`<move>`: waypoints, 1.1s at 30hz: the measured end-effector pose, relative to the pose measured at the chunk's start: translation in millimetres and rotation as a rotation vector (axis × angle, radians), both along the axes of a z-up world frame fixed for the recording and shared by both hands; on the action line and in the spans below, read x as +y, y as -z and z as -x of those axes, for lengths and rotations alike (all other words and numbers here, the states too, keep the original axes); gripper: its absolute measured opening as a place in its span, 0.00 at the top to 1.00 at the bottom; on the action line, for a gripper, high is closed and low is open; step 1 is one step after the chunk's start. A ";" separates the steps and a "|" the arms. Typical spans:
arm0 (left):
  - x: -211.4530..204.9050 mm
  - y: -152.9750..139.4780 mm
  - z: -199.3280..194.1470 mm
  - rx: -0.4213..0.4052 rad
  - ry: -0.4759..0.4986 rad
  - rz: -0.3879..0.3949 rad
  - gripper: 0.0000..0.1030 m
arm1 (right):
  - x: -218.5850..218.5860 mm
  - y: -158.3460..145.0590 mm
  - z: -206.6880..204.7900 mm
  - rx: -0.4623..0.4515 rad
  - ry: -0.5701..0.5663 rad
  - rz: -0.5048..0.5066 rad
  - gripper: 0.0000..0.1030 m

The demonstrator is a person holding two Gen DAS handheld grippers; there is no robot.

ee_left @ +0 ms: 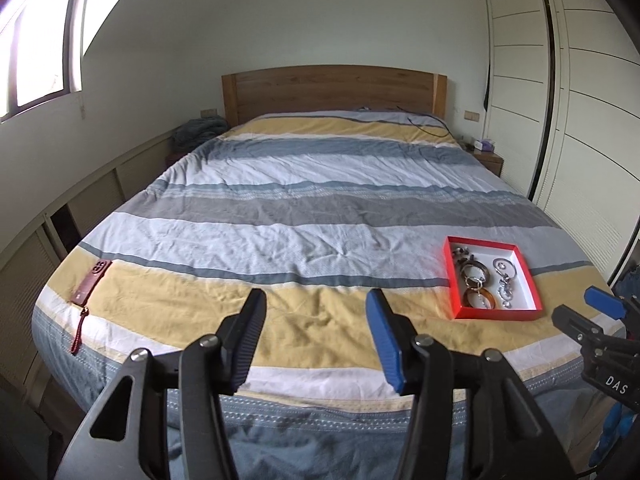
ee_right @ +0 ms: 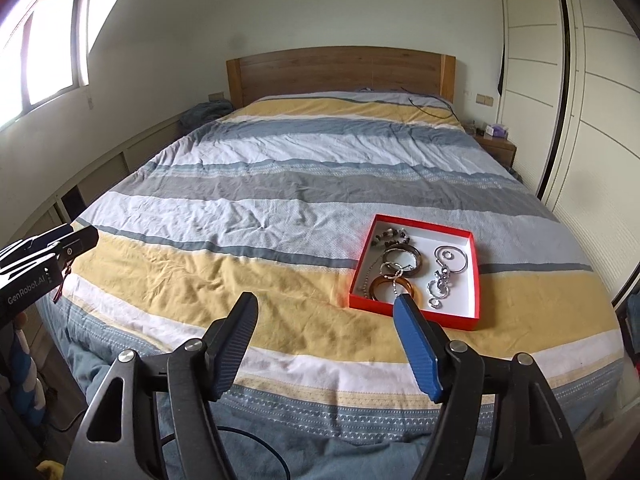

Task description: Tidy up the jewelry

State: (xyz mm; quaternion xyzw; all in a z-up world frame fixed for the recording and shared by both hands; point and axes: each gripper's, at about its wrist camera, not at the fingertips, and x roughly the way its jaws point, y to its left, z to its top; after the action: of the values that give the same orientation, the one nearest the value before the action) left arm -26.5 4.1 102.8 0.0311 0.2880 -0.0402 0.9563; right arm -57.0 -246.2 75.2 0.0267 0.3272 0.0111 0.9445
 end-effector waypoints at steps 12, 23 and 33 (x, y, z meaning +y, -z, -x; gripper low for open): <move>16.4 -13.2 46.1 -0.069 -0.034 -0.007 0.51 | 4.3 -16.5 40.2 -0.071 0.009 -0.002 0.27; 19.6 -29.2 67.5 -0.140 -0.051 -0.013 0.43 | 2.0 -24.9 57.1 -0.118 0.021 -0.011 0.23; 21.1 -33.1 75.5 -0.178 -0.058 -0.013 0.43 | -0.9 -22.4 63.7 -0.120 0.043 0.004 0.22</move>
State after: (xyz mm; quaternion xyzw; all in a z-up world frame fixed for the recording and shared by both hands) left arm -102.0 25.3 135.9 0.0324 0.2029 -0.0077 0.9786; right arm -120.8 -247.1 97.6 0.0314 0.2693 -0.0083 0.9625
